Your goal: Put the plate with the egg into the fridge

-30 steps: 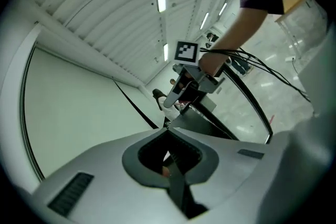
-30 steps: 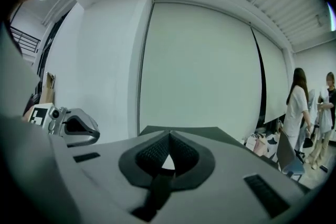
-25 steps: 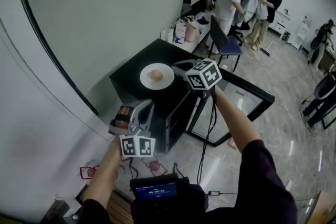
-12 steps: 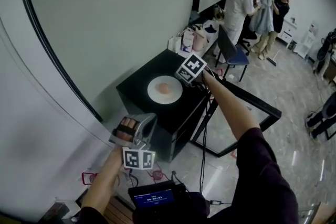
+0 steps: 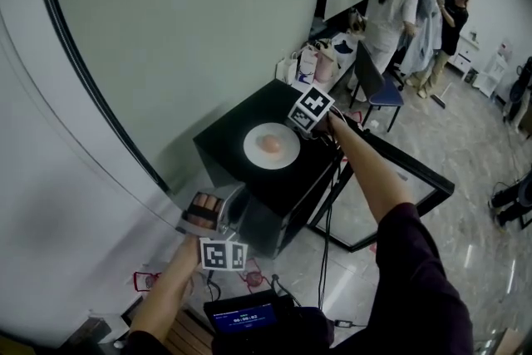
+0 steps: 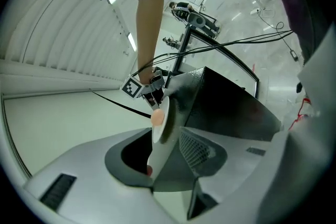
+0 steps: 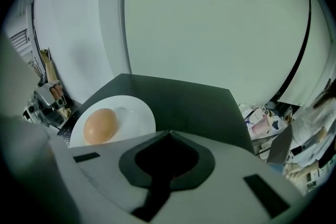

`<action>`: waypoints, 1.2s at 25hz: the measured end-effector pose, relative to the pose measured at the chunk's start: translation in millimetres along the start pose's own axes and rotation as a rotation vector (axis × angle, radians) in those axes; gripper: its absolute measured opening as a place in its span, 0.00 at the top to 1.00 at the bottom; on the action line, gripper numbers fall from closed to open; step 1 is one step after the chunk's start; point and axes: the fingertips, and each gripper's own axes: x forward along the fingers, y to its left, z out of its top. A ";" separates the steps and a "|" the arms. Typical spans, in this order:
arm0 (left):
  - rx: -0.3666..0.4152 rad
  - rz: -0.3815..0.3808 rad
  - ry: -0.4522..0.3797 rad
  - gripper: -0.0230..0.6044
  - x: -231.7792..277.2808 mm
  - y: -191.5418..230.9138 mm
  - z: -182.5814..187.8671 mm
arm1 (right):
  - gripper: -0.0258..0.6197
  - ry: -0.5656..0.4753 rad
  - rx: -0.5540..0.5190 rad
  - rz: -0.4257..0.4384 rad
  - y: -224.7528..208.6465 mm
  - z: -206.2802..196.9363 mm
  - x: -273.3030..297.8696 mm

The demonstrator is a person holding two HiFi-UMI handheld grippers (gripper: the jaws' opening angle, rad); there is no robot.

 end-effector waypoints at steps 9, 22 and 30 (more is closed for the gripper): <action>0.060 -0.019 0.033 0.77 -0.6 -8.8 -14.0 | 0.95 -0.014 -0.102 0.082 45.3 8.0 -2.5; 0.239 0.003 0.068 0.77 2.3 -11.1 -41.2 | 0.95 -0.048 -0.168 0.169 122.5 20.4 -3.0; 0.362 0.063 0.074 0.91 0.3 1.3 -41.9 | 0.95 -0.084 -0.121 0.162 128.6 17.8 -7.9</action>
